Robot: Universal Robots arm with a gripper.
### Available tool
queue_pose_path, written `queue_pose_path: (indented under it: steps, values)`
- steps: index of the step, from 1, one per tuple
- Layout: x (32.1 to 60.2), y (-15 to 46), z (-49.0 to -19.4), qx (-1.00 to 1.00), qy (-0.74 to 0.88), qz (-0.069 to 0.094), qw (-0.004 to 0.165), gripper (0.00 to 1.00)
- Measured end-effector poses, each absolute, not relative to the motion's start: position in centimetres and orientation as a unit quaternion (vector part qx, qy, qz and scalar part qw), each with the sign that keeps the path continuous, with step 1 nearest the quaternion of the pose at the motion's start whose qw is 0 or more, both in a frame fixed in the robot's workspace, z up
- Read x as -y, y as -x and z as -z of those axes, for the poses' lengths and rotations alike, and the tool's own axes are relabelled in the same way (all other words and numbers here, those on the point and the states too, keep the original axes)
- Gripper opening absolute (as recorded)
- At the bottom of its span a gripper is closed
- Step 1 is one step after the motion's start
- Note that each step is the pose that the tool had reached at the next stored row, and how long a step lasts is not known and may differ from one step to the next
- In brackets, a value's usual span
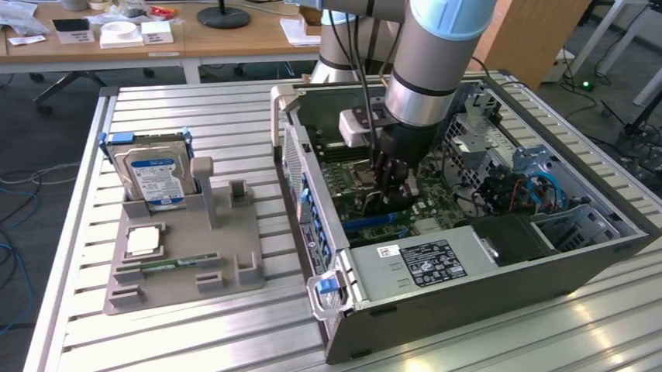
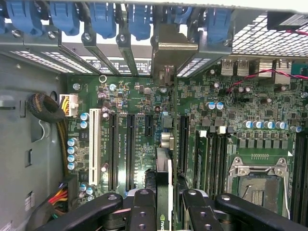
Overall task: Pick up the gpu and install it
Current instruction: 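Insert the gpu into the slot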
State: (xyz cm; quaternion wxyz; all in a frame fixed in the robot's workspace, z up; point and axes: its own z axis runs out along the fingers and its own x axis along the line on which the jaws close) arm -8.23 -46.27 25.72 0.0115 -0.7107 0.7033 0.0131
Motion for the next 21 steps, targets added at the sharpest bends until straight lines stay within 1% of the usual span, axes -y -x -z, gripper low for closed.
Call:
queue_pose_path:
  steps: [21]
  values:
    - [46.27, 8.25, -25.03, -0.703, 0.711, -0.013, 0.011, 0.26]
